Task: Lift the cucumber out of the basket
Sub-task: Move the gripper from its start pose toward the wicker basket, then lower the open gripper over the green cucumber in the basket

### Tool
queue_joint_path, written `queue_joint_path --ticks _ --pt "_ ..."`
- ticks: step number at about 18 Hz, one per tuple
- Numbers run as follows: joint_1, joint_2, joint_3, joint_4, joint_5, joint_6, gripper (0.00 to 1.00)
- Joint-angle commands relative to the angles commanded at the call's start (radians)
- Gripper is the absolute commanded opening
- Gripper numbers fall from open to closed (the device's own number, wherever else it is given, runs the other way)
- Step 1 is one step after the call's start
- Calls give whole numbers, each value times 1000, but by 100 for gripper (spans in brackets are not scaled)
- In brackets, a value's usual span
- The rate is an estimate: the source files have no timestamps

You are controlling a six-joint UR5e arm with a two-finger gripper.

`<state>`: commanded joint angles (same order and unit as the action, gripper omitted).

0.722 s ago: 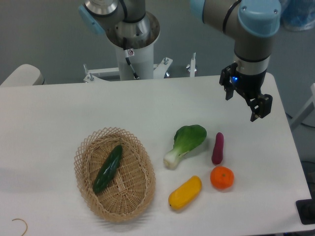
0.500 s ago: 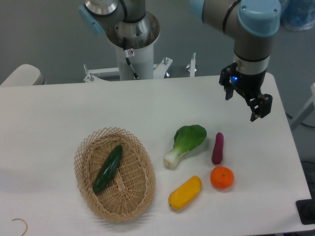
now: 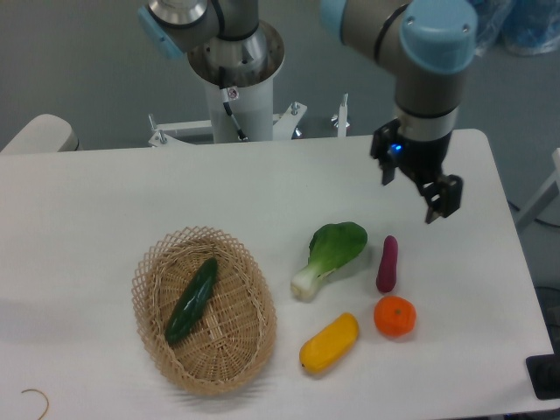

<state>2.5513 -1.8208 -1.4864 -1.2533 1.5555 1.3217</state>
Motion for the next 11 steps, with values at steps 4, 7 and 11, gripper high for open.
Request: queue_joint_path --ticks 4,7,11 --pt "-123 -9 -23 14 -20 -318 100" --pt "-195 -17 -64 24 -38 -451 100" --pt "-255 -20 -135 95 -38 -626 100"
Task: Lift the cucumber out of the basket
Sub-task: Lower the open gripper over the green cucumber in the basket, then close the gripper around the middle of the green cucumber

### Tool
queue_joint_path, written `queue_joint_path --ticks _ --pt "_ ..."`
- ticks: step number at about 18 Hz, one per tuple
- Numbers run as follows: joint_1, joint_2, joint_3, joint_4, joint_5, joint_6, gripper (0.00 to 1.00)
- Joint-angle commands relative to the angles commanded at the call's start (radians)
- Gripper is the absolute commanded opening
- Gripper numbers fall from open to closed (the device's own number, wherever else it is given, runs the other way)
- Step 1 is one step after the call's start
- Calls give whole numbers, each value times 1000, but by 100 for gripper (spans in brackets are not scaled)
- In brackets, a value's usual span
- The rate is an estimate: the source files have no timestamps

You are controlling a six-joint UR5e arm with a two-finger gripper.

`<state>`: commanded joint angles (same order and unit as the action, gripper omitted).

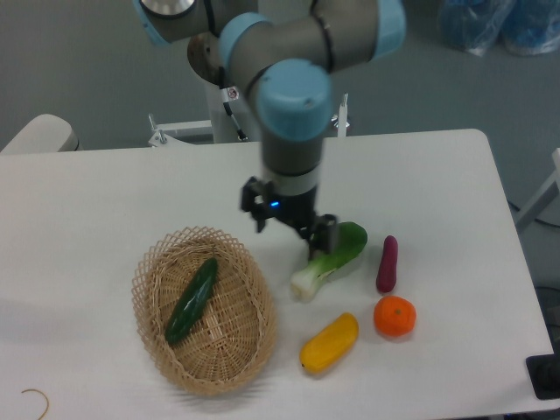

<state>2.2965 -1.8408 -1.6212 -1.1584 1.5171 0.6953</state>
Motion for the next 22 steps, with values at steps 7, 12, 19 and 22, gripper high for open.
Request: queue_joint_path --ticks 7,12,19,22 --pt "-87 -38 -163 235 -3 -65 100" --pt "-123 -110 -163 246 5 -69 100" --pt "-126 -155 -144 287 2 -108 100" --pt "-127 -170 -144 298 2 -117 100"
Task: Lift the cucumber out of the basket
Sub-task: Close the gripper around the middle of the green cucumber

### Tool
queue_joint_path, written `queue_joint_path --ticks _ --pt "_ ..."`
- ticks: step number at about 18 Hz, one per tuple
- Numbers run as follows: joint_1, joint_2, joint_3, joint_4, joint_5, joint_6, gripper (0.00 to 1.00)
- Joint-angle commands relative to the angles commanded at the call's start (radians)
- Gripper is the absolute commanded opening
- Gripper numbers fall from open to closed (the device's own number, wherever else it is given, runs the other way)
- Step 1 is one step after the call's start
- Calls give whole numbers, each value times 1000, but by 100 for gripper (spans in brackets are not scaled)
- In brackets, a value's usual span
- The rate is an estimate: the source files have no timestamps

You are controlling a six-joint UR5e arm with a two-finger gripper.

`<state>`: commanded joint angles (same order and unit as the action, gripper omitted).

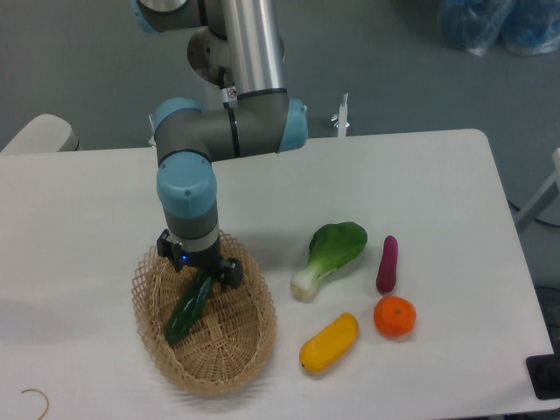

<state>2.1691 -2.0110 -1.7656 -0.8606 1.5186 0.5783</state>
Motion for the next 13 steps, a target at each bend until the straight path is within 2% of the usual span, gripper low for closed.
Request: queue_joint_path --ticks 13 --pt "-15 -26 6 0 3 -5 100"
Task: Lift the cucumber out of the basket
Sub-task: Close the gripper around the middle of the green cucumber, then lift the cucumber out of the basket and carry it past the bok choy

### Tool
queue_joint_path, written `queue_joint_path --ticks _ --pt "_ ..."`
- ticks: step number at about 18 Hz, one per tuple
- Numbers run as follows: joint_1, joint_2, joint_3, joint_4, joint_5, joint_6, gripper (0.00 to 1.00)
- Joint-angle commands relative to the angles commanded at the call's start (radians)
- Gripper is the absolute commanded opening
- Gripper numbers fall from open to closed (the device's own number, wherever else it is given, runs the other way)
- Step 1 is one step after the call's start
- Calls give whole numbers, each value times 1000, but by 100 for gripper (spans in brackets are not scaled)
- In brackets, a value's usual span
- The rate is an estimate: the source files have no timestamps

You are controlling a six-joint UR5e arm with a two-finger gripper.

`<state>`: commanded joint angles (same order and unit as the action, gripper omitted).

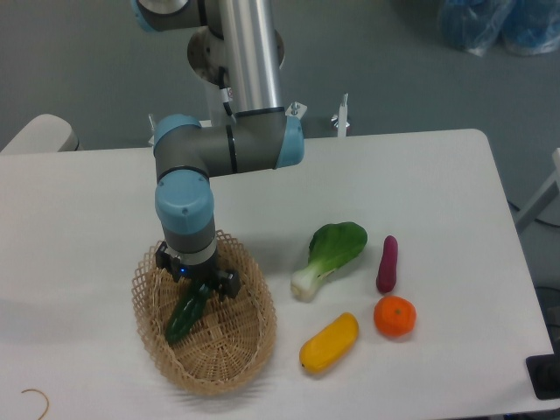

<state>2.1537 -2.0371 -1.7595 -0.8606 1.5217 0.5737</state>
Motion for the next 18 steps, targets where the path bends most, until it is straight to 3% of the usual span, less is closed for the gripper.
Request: queue_joint_path --ticks 3,7,11,13,18 --pt "-6 -5 0 0 2 0 99" --pt "-9 -8 3 8 11 -32 59" --pt "-9 -8 12 8 17 -32 31" --pt "-9 -5 12 8 17 -31 27" --pt "-9 -5 28 8 17 -26 27"
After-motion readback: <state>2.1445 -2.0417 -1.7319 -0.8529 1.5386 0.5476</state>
